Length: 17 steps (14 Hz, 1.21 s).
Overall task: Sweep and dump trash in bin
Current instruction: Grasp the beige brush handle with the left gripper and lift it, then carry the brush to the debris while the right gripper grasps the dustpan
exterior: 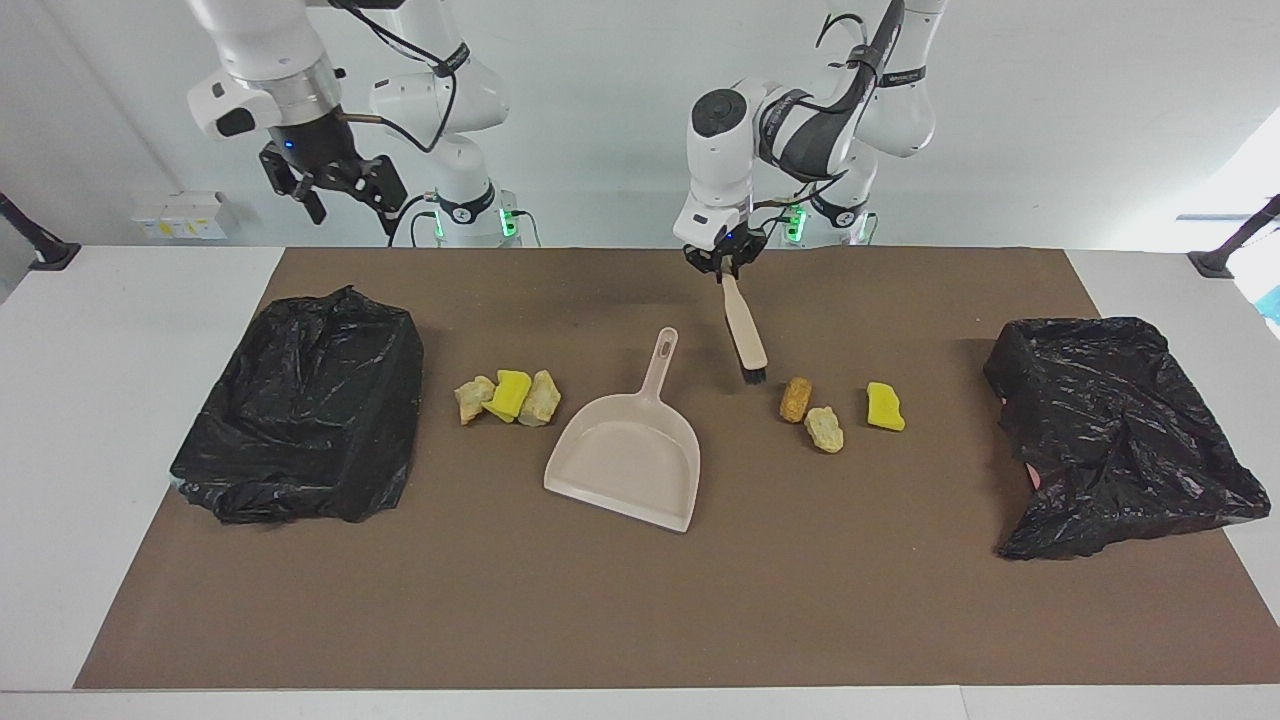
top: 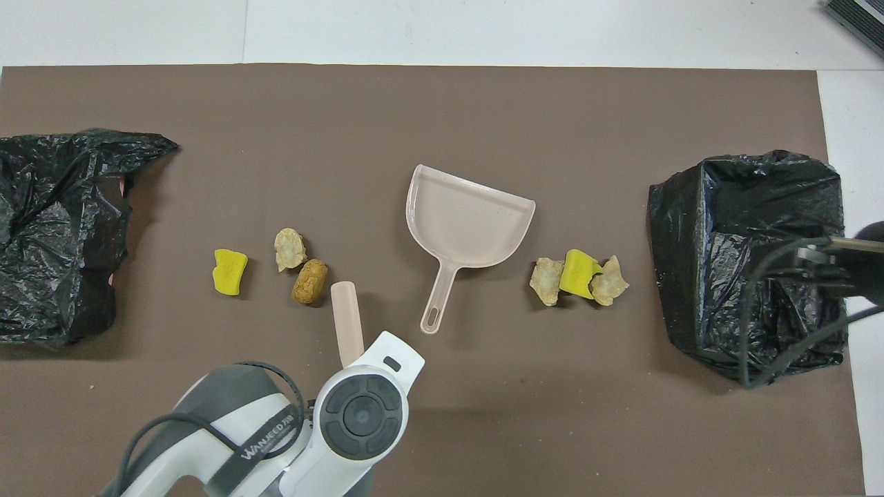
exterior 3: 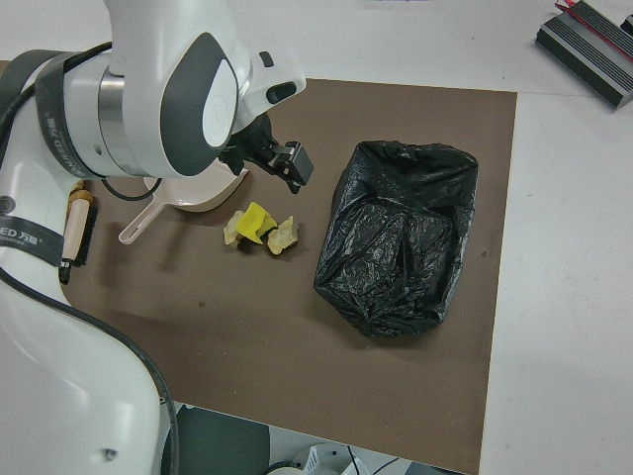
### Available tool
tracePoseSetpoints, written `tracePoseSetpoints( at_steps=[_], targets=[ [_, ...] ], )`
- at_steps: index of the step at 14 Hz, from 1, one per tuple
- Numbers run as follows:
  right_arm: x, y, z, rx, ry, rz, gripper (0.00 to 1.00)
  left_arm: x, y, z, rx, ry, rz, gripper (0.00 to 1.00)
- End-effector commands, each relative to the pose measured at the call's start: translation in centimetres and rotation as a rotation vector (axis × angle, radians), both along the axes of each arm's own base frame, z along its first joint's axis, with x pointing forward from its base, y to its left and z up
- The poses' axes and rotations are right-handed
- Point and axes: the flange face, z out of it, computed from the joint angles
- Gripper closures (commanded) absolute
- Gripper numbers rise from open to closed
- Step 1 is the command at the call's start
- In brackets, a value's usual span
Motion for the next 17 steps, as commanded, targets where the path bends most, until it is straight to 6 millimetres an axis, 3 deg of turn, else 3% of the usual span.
tracePoseSetpoints(
  at_steps=[1, 3, 5, 7, 9, 10, 12, 14, 17],
  targets=[
    [3.1, 6.2, -5.1, 0.023, 0.006, -0.092, 0.0, 3.3, 3.8, 2.1, -0.013, -0.01, -0.06, 1.0],
    [5.5, 11.1, -10.2, 0.025, 0.007, -0.136, 0.0, 5.9, 7.4, 2.6, -0.029, 0.001, -0.106, 1.0],
    [6.4, 15.7, -14.9, 0.011, 0.02, -0.158, 0.0, 7.8, 9.9, 2.6, -0.041, 0.005, -0.133, 1.0],
    [6.8, 18.8, -17.7, 0.03, 0.013, -0.231, 0.0, 9.5, 12.7, 2.3, -0.054, 0.006, -0.164, 1.0],
    [6.5, 21.1, -19.1, 0.074, 0.029, -0.282, 0.0, 11.0, 15.2, 2.3, -0.068, -0.001, -0.2, 1.0],
    [6.2, 22.2, -19.9, 0.072, 0.04, -0.289, 0.0, 11.7, 16.4, 2.0, -0.07, -0.004, -0.203, 1.0],
    [4.7, 26.3, -22.6, 0.067, 0.035, -0.278, 0.0, 13.3, 19.3, 2.0, -0.065, -0.027, -0.239, 1.0],
    [3.0, 28.3, -25.4, 0.061, 0.036, -0.226, 0.0, 14.6, 22.7, 1.7, -0.071, -0.037, -0.278, 1.0],
    [2.1, 28.8, -26.8, 0.058, 0.04, -0.127, 0.0, 15.7, 27.8, 1.5, -0.078, -0.041, -0.328, 1.0]
  ],
)
